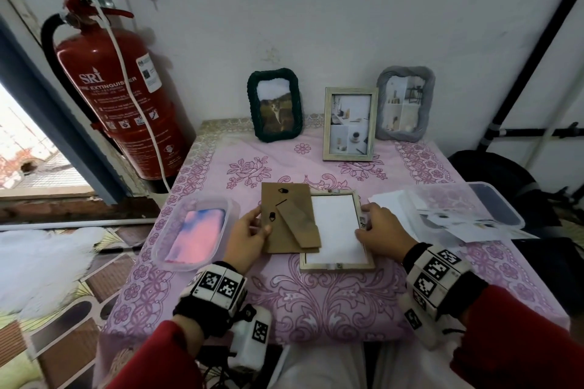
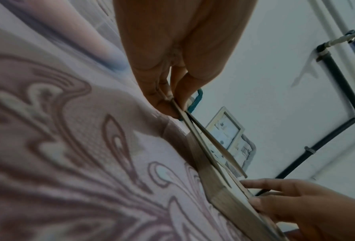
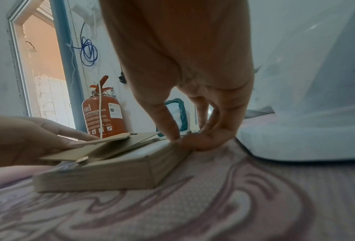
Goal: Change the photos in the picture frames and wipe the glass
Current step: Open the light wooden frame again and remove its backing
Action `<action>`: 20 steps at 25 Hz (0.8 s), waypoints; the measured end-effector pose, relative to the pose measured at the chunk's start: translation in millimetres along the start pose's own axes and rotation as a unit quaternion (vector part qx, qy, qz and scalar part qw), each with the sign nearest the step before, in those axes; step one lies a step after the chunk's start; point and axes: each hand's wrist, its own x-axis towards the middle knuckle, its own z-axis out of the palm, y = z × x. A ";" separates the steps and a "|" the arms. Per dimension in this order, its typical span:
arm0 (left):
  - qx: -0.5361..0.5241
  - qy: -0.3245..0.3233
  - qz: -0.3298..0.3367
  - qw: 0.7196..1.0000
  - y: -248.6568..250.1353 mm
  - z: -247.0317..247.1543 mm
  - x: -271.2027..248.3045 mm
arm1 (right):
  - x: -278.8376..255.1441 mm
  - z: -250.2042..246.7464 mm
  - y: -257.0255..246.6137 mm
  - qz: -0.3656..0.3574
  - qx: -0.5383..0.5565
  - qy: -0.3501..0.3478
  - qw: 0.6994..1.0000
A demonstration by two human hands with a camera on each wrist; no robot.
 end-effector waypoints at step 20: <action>0.180 0.028 -0.042 0.982 -15.8 -16.7 -7.9 | -8.7 -5.9 8.5 -0.002 0.097 -0.029 0.995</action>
